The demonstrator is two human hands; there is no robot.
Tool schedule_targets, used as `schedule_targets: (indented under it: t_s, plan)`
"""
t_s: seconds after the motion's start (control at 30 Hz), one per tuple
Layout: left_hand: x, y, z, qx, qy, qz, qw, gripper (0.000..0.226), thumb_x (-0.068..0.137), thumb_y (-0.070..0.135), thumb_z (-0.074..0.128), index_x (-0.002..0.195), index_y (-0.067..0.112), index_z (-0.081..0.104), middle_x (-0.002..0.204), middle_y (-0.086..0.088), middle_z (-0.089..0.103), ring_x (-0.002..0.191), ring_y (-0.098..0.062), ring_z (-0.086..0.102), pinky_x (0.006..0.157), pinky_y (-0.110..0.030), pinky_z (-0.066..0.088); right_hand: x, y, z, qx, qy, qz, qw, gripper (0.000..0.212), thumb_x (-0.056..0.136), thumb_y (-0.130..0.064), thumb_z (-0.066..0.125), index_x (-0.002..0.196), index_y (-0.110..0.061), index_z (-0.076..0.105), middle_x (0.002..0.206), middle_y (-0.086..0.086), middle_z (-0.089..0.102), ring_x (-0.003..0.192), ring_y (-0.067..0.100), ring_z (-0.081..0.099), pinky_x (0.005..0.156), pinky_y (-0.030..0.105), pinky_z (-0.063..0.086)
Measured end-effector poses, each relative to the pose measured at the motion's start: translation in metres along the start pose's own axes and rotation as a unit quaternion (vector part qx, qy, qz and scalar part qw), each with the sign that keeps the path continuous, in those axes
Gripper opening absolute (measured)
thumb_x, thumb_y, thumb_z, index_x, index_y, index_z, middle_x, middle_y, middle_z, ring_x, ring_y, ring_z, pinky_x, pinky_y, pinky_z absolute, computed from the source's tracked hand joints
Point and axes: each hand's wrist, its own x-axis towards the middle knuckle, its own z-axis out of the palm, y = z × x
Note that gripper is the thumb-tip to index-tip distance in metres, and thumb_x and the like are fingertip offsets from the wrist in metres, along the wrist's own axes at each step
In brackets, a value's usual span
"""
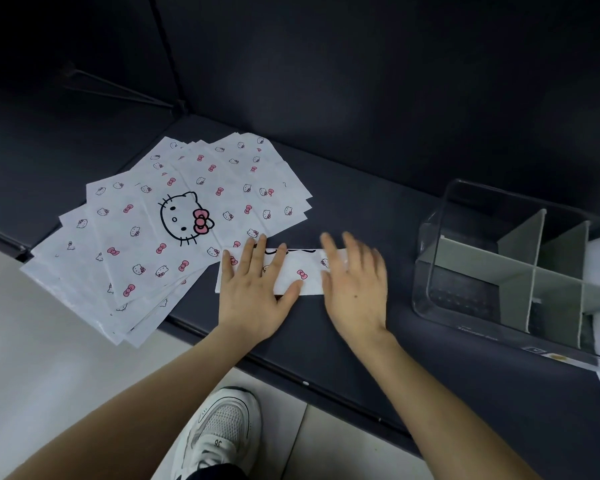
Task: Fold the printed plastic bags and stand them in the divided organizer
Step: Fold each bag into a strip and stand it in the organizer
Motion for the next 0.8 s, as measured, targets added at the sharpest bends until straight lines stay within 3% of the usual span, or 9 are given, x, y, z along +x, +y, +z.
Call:
schedule_targets:
  t_s: [0.1,0.17,0.27,0.4,0.5,0.57,0.63,0.67,0.8]
  plan:
    - [0.000,0.001,-0.001,-0.006,-0.005,-0.003,1.000,0.088,0.074,0.072,-0.008,0.153,0.034,0.005,0.162,-0.004,-0.002,0.148,-0.019,-0.010,0.117,-0.048,-0.011,-0.007,0.002,0.005,0.002,-0.107,-0.107,0.988,0.046,0.097,-0.036,0.032,0.133,-0.018,0.056,0.141,0.012,0.050,0.131,0.032,0.046,0.112,0.056,0.024]
    - [-0.001,0.001,-0.001,-0.003,-0.011,-0.006,1.000,0.090,0.073,0.074,-0.008,0.153,0.034,0.004,0.162,-0.004,-0.003,0.148,-0.019,-0.011,0.117,-0.048,-0.011,-0.005,0.005,0.001,-0.005,-0.185,-0.113,0.976,0.057,0.098,-0.042,0.015,0.141,-0.021,0.047,0.150,0.005,0.040,0.140,0.026,0.035,0.115,0.057,0.016]
    - [0.000,0.001,-0.001,-0.006,-0.011,-0.007,1.000,0.090,0.073,0.074,-0.006,0.153,0.034,0.004,0.162,-0.004,-0.002,0.148,-0.018,-0.012,0.117,-0.048,-0.009,-0.006,0.016,-0.006,-0.016,-0.240,-0.091,0.966,0.072,0.088,-0.046,-0.012,0.153,-0.025,0.013,0.161,-0.006,0.007,0.148,0.015,0.002,0.117,0.051,-0.011]
    - [0.001,0.001,-0.001,-0.003,-0.010,-0.006,1.000,0.090,0.074,0.074,-0.006,0.153,0.033,0.005,0.162,-0.005,-0.002,0.148,-0.019,-0.011,0.117,-0.048,-0.009,-0.010,0.023,-0.012,-0.030,-0.252,-0.033,0.967,0.075,0.084,-0.045,-0.017,0.153,-0.022,0.001,0.161,-0.009,-0.002,0.148,0.012,-0.006,0.116,0.048,-0.016]
    - [0.001,0.001,-0.001,-0.009,-0.002,-0.005,1.000,0.089,0.075,0.073,-0.004,0.153,0.032,0.007,0.162,-0.005,-0.001,0.148,-0.020,-0.010,0.117,-0.048,-0.010,-0.009,0.029,-0.016,-0.014,-0.244,0.010,0.970,0.068,0.092,-0.044,-0.009,0.153,-0.019,0.007,0.161,-0.007,0.005,0.148,0.010,0.001,0.118,0.044,-0.009]
    - [0.002,0.001,-0.001,-0.006,-0.005,-0.005,1.000,0.089,0.075,0.073,-0.006,0.153,0.032,0.005,0.162,-0.005,-0.003,0.148,-0.020,-0.012,0.117,-0.048,-0.011,-0.004,0.029,-0.017,0.058,-0.172,0.049,0.982,0.075,0.090,-0.046,0.000,0.148,-0.011,0.033,0.153,0.003,0.035,0.142,0.020,0.030,0.117,0.044,0.012]
    - [0.001,0.001,0.000,-0.003,-0.005,-0.004,1.000,0.089,0.075,0.073,-0.007,0.153,0.033,0.003,0.162,-0.005,-0.003,0.148,-0.020,-0.012,0.117,-0.048,-0.011,0.004,0.025,-0.015,0.102,-0.090,0.038,0.990,0.062,0.093,-0.042,0.024,0.133,-0.004,0.053,0.128,0.012,0.060,0.117,0.033,0.055,0.099,0.047,0.039]
    - [0.001,0.000,0.000,-0.004,-0.003,-0.003,1.000,0.088,0.075,0.073,-0.006,0.153,0.033,0.004,0.162,-0.005,-0.003,0.148,-0.020,-0.011,0.117,-0.048,-0.011,0.009,0.023,-0.012,0.104,-0.080,0.034,0.991,0.055,0.093,-0.039,0.038,0.130,-0.003,0.056,0.120,0.013,0.063,0.109,0.035,0.058,0.092,0.046,0.043]
    - [0.000,0.000,0.000,-0.010,0.001,0.005,1.000,0.088,0.076,0.073,-0.005,0.153,0.031,0.004,0.162,-0.005,-0.003,0.148,-0.020,-0.012,0.116,-0.047,-0.013,0.037,0.022,-0.016,0.127,-0.208,0.093,0.965,0.054,0.088,-0.036,0.064,0.135,-0.014,0.050,0.127,0.005,0.055,0.118,0.026,0.047,0.099,0.036,0.035]
